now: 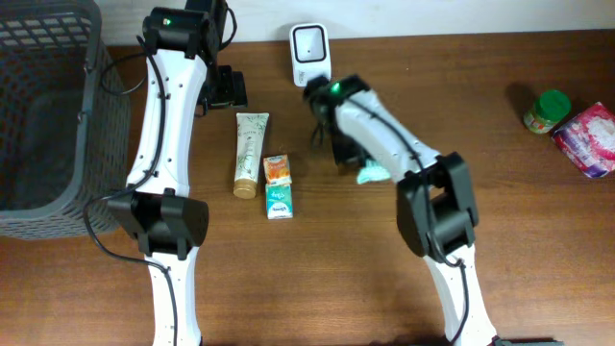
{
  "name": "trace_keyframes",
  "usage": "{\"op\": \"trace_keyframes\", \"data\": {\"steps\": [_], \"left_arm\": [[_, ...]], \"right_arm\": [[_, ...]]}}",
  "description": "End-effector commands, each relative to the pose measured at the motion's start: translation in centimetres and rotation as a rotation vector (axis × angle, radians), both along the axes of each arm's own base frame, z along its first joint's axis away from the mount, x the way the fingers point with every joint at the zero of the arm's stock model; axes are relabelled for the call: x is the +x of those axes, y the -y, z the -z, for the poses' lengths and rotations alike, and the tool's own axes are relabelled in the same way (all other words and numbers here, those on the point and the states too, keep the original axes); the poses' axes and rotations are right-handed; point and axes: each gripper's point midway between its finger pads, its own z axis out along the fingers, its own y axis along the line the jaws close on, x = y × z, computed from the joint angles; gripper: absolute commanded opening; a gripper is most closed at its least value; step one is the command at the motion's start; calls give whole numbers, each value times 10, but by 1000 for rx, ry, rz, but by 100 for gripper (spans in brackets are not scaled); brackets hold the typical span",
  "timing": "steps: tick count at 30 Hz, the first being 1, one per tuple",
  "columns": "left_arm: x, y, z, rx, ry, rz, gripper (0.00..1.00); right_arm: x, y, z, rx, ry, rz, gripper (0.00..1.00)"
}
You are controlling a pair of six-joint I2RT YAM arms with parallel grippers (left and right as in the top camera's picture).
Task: Scan the item barcode
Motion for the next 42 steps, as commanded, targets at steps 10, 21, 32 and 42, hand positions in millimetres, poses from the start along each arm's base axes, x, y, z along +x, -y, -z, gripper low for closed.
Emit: {"op": "trace_keyframes", "data": {"steps": [10,21,32,42], "left_arm": [[-1,-1,-3,15,6,12,99],[-1,-1,-3,15,6,12,99],[-1,0,-3,15,6,14,99],[-1,0,-3,15,6,14,99]], "right_arm": [[-10,-25,-34,1387,-232,25,23],[-9,74,-5,831,-201,230,39],[-41,-21,-16,600,-253,-206,72],[-46,-48,-5,75,-146,-521,71]]}}
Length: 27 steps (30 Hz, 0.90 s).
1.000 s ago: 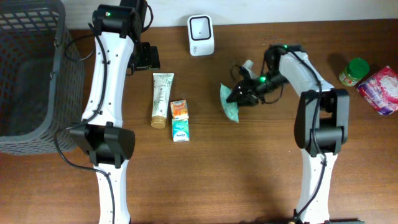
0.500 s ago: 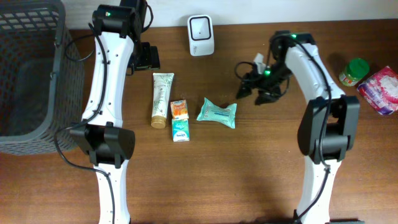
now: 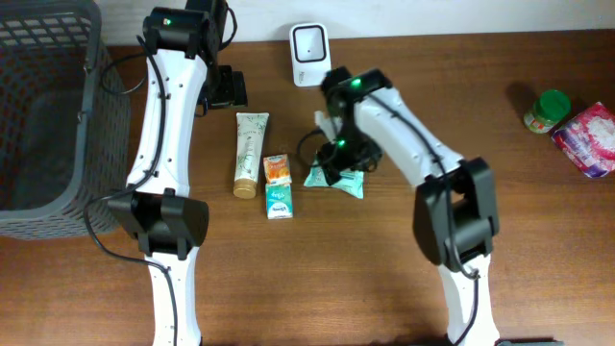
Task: Scan the item barcode
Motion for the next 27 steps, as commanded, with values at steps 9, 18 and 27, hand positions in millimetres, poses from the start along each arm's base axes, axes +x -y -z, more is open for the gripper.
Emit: {"op": "trace_keyframes", "data": {"steps": [9,18,27], "left_arm": [[-1,-2,-3,15,6,11,99],[-1,-2,-3,15,6,11,99],[-1,-2,-3,15,6,11,99]], "right_arm": [[0,-14,0,-566,483,-47,66],[-9,-19,32,-592,565,-50,63],[-7,-14,53,-542,554,12,43]]}}
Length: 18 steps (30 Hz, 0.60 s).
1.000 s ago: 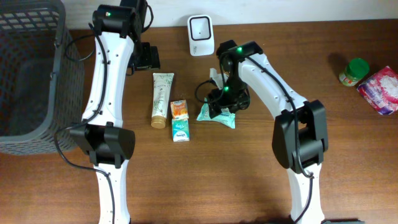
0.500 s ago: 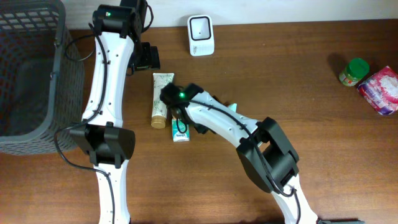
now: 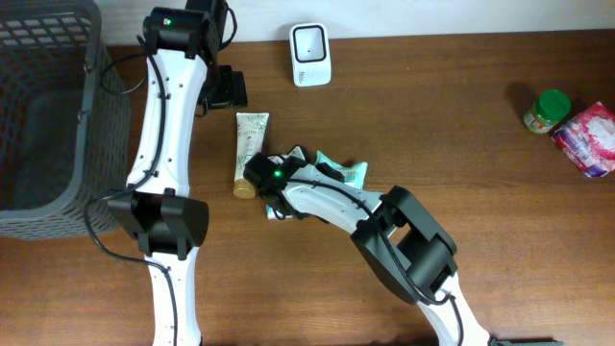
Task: Scan the item barcode
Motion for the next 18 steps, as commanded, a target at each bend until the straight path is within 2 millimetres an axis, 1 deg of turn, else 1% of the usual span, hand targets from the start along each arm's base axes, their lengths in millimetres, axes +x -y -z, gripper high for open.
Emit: {"op": "trace_keyframes", "data": {"steps": [1,5,7,10,11,12,13,14,15,16,17,18], "left_arm": [[-1,-2,-3,15,6,11,99],[-1,-2,-3,15,6,11,99],[-1,-2,-3,15,6,11,99],[-1,-2,-3,15,6,11,99],[-1,-2,-3,15,6,11,99],[-1,-2,-3,15,6,11,99],[-1,-2,-3,15,6,11,99],[-1,-2,-3,15,6,11,99],[-1,-2,-3,15,6,11,99],[-1,-1,-3,15,6,12,99],[-1,-2,-3,15,6,11,99],[-1,-2,-3,15,6,11,99]], "right_arm": [[-4,5,8,66,-45,55,42],[9,7,6,223,-128,139,41],[20,8,-1,429,-256,206,32],[29,20,-7,635,-373,297,30],[28,18,-9,756,-447,296,28],[29,14,-16,899,-517,297,27],[31,13,-24,1003,-557,302,26],[35,10,-41,1191,-616,294,27],[39,10,-57,1336,-650,284,27],[45,15,-74,1464,-666,273,27],[52,24,-88,1572,-665,257,27],[57,35,-96,1634,-655,249,27]]}}
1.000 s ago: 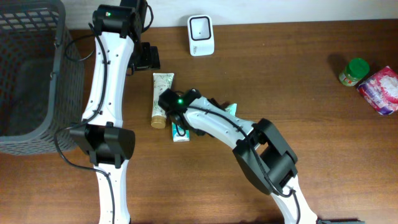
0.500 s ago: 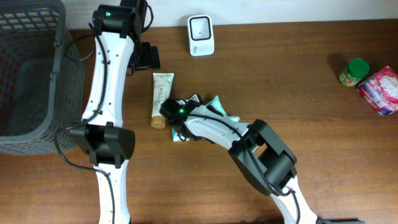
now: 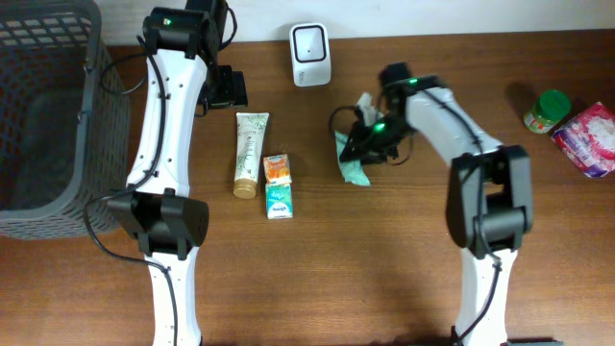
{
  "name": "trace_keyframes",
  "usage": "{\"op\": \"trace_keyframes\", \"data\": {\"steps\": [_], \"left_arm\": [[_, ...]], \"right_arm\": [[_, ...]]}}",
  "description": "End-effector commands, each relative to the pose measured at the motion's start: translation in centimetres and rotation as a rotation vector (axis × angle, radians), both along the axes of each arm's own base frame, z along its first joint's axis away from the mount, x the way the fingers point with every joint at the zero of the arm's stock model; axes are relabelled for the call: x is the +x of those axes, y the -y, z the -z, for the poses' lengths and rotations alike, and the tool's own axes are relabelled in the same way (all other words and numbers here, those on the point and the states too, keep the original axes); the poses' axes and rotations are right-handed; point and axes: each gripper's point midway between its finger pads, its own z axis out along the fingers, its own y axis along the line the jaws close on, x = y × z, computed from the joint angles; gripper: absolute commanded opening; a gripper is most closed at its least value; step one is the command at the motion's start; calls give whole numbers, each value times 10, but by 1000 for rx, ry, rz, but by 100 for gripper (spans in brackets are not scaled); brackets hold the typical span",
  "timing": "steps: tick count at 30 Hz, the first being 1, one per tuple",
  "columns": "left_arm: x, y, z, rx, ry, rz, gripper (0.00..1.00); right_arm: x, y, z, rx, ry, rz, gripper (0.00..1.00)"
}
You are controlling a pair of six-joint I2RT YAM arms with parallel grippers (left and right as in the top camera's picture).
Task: Scan the item barcode
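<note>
A white barcode scanner point(image 3: 310, 41) stands at the back middle of the table. A teal packet point(image 3: 352, 165) hangs lengthwise just right of centre, its top end under my right gripper point(image 3: 363, 139), which looks shut on it. The packet is in front of the scanner and a little to its right. My left gripper point(image 3: 225, 88) rests at the back left, above a cream tube point(image 3: 250, 152); its jaws are too dark to read from overhead.
A small orange box point(image 3: 278, 168) and a teal-and-white box point(image 3: 279, 201) lie beside the tube. A dark mesh basket point(image 3: 38, 115) fills the far left. A green-lidded jar point(image 3: 549, 110) and a pink packet point(image 3: 588, 139) sit at the right edge.
My right arm was stretched left with its gripper by the small boxes and the teal packet lying flat. Now the gripper is right of centre and the packet is turned lengthwise under it.
My right gripper was first close in front of the scanner with the teal packet below it. Then the packet lay lower, near the boxes. Then the arm reached far left beside the boxes. Now it is back right with the packet. The left arm never moved.
</note>
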Motion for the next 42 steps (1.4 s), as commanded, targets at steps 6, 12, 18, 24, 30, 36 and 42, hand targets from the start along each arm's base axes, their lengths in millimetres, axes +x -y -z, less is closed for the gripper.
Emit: {"op": "trace_keyframes", "data": {"steps": [6,12,18,24,30,36,42], "left_arm": [[-1,-2,-3,15,6,11,99],[-1,-2,-3,15,6,11,99],[-1,-2,-3,15,6,11,99],[-1,-2,-3,15,6,11,99],[-1,-2,-3,15,6,11,99],[-1,-2,-3,15,6,11,99],[-1,-2,-3,15,6,11,99]], "right_arm": [[-11,22,-14,378,-54,90,27],[-32,80,42,248,-172,261,43],[-29,170,41,-192,-224,330,50],[-12,194,-31,-461,-165,262,52],[-29,180,-36,-469,-232,215,60],[-22,149,-16,-125,-225,251,86],[-28,131,35,-18,-228,308,77]]}}
